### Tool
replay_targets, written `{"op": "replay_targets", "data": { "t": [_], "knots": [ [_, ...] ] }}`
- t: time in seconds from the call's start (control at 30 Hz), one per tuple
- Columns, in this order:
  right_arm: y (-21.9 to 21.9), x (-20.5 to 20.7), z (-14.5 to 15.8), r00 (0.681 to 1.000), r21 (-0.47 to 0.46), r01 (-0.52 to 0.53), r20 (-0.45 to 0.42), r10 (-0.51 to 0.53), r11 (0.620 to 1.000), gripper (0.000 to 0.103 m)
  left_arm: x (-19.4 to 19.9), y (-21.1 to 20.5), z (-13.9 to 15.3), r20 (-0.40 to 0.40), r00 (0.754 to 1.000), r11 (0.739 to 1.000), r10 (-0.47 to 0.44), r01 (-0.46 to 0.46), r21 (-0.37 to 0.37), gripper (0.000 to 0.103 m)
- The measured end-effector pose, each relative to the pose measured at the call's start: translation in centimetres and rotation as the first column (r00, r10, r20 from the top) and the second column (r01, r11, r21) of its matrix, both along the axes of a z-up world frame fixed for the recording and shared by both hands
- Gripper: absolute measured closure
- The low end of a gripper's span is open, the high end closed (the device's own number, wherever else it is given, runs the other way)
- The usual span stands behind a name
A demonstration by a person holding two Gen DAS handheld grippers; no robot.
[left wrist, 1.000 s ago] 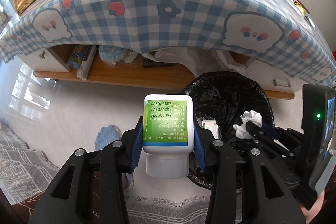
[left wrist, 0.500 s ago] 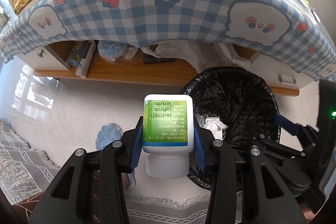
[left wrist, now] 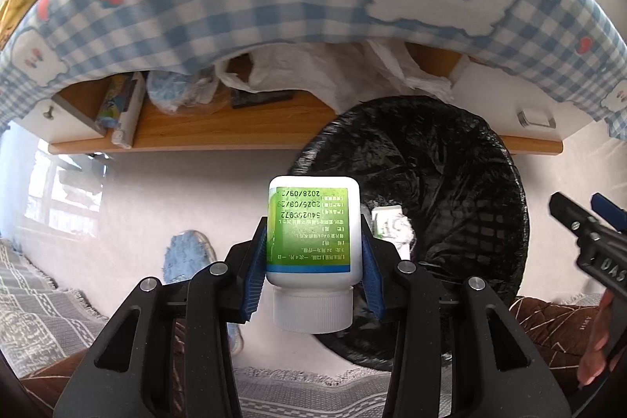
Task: Collect trash
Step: 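Open right tool to drop the tissue while left tool lowers the pill bottle over the bin, then open left tool to drop the white pill bottle into the bin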
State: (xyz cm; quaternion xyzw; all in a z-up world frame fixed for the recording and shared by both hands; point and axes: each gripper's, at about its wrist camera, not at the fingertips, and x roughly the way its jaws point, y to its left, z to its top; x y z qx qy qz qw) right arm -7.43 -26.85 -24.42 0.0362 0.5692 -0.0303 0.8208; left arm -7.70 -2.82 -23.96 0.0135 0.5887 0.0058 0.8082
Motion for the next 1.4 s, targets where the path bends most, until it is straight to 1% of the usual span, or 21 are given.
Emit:
{"op": "replay_targets", "data": {
  "t": [0.1, 0.23, 0.37, 0.5, 0.6, 0.83, 1.0, 1.03, 1.1, 1.2, 1.23, 1.33, 1.37, 1.4],
  "knots": [
    [-1.6, 0.1, 0.5, 1.0, -0.007, 0.023, 0.004, -0.023, 1.0, 0.01, 0.3, -1.6, -0.7, -0.015, 1.0, 1.0, -0.021, 0.02, -0.013, 0.062],
    [-3.0, 0.2, 1.8, 0.999, -0.037, 0.023, 0.022, -0.023, 0.999, 0.01, 0.6, -3.8, -1.8, -0.034, 0.998, 0.999, -0.048, 0.047, -0.026, 0.062],
    [-4.5, 0.2, 2.6, 0.999, -0.027, 0.04, 0.025, -0.04, 0.999, 0.01, 0.8, -5.9, -2.6, -0.043, 0.996, 0.997, -0.077, 0.076, -0.032, 0.062],
    [-5.2, 0.0, 3.0, 0.998, -0.031, 0.059, 0.028, -0.058, 0.998, 0.01, 0.8, -7.5, -3.4, -0.051, 0.993, 0.994, -0.103, 0.101, -0.031, 0.062],
    [-5.4, -0.1, 3.2, 0.998, -0.052, 0.054, 0.028, -0.053, 0.997, 0.01, 0.7, -8.3, -4.1, -0.069, 0.991, 0.993, -0.114, 0.112, -0.03, 0.062],
    [-5.6, -0.3, 3.1, 0.998, -0.064, 0.063, 0.02, -0.062, 0.996, 0.01, 0.4, -9.5, -4.1, -0.066, 0.987, 0.988, -0.148, 0.146, -0.041, 0.062],
    [-5.2, -0.2, 2.9, 0.999, -0.073, 0.051, 0.016, -0.05, 0.996, 0.01, 0.5, -9.8, -3.6, -0.051, 0.988, 0.989, -0.148, 0.147, -0.026, 0.06],
    [-5.1, -0.2, 2.9, 0.999, -0.076, 0.049, 0.016, -0.048, 0.996, 0.01, 0.6, -9.8, -3.4, -0.048, 0.988, 0.989, -0.148, 0.147, -0.027, 0.059],
    [-4.9, -0.1, 2.9, 0.999, -0.074, 0.045, 0.017, -0.044, 0.996, 0.01, 0.6, -9.7, -3.1, -0.042, 0.988, 0.989, -0.146, 0.145, -0.019, 0.048],
    [-4.7, 0.0, 3.1, 0.999, -0.069, 0.039, 0.022, -0.038, 0.997, 0.01, 0.7, -9.6, -2.4, -0.022, 0.989, 0.99, -0.144, 0.144, 0.009, 0.039],
    [-4.5, 0.0, 3.2, 0.999, -0.066, 0.035, 0.024, -0.033, 0.997, 0.01, 0.8, -9.5, -2.1, -0.013, 0.989, 0.989, -0.144, 0.144, 0.015, 0.033],
    [-4.1, 0.3, 3.8, 0.999, -0.052, 0.021, 0.042, -0.019, 0.998, 0.01, 0.9, -8.8, -0.7, 0.024, 0.99, 0.989, -0.14, 0.139, 0.044, 0.024],
    [-4.0, 0.3, 4.1, 0.999, -0.048, 0.018, 0.052, -0.016, 0.999, 0.009, 1.1, -8.4, -0.2, 0.031, 0.991, 0.991, -0.127, 0.126, 0.038, 0.018],
    [-3.8, 0.4, 4.6, 0.998, -0.044, 0.014, 0.065, -0.011, 0.999, 0.01, 1.3, -8.0, 0.4, 0.04, 0.993, 0.993, -0.115, 0.114, 0.027, 0.015]
  ]
}}
